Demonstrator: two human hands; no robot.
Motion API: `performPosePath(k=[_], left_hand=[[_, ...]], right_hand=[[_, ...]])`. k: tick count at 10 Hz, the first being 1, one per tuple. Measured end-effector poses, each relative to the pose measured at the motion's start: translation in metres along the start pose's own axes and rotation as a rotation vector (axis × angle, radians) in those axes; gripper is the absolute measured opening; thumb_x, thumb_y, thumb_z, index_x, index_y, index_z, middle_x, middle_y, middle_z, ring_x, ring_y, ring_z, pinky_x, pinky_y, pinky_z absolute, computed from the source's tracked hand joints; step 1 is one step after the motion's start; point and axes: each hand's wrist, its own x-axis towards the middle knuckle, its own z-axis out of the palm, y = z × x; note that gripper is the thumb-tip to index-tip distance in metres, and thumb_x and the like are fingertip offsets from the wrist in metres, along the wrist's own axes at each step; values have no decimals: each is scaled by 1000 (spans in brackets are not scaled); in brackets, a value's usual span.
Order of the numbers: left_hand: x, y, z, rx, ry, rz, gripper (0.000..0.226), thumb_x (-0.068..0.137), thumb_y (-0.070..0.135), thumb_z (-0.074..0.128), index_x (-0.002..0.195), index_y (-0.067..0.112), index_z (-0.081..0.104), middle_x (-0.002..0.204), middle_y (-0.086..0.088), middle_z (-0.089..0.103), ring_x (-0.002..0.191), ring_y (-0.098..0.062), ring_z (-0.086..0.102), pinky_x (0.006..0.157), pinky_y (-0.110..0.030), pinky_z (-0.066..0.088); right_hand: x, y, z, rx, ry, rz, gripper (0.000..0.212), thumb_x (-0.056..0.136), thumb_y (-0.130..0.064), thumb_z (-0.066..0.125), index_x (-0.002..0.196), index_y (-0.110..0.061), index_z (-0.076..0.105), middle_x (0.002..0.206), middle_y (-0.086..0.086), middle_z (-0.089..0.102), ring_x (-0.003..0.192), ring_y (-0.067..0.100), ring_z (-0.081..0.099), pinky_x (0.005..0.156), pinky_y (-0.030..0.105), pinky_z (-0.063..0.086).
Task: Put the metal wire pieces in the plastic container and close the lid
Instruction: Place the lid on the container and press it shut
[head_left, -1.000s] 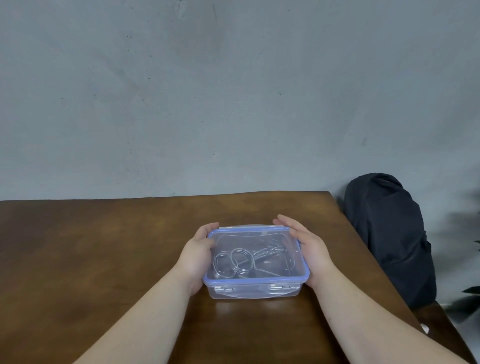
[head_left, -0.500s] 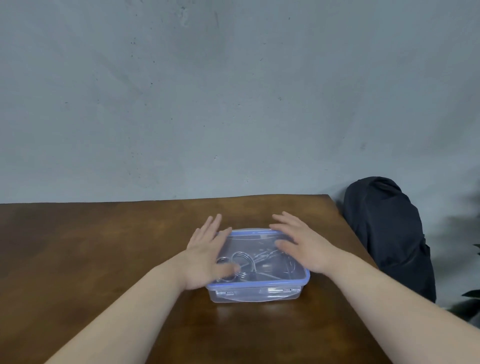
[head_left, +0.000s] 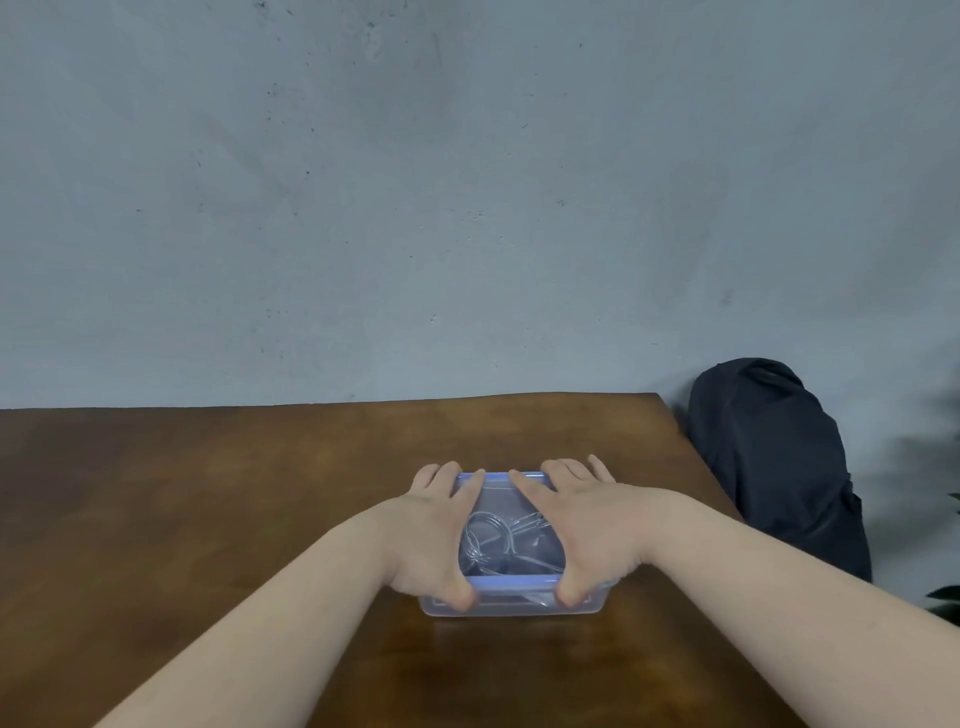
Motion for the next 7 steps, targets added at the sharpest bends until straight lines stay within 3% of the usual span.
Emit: performPosePath(k=[2, 4, 5, 7], left_hand=[[-7, 8, 8, -64, 71, -24, 125, 74, 45, 69, 165, 16, -11, 174, -4, -18, 157, -24, -26, 125, -44, 30], [-11, 6, 23, -207, 180, 1, 121, 78, 37, 69, 165, 16, -13, 172, 3, -25, 155, -18, -29, 127, -40, 27], [-14, 3, 27, -242, 232, 14, 122, 78, 39, 71, 165, 21, -12, 171, 7, -26, 155, -13, -26, 126, -39, 28], [-22, 0, 33, -336, 253, -9, 139, 73, 58, 84, 166, 25, -14, 170, 6, -29, 154, -11, -29, 130, -41, 14]], right_hand=[[-1, -5, 18, 95, 110, 20, 125, 73, -56, 72, 164, -31, -10, 175, 4, -11, 159, 25, -19, 127, 59, 13], [-8, -3, 23, 194, 217, -40, 115, 75, -44, 73, 167, -30, 4, 175, -10, -14, 156, 9, -22, 126, 37, 20], [-11, -3, 25, 191, 241, -44, 112, 78, -44, 72, 167, -30, 6, 175, -10, -15, 156, 7, -22, 125, 34, 21], [-24, -5, 30, 295, 235, -13, 127, 72, -60, 81, 166, -34, 0, 171, -14, -27, 153, 9, -31, 126, 47, 19]])
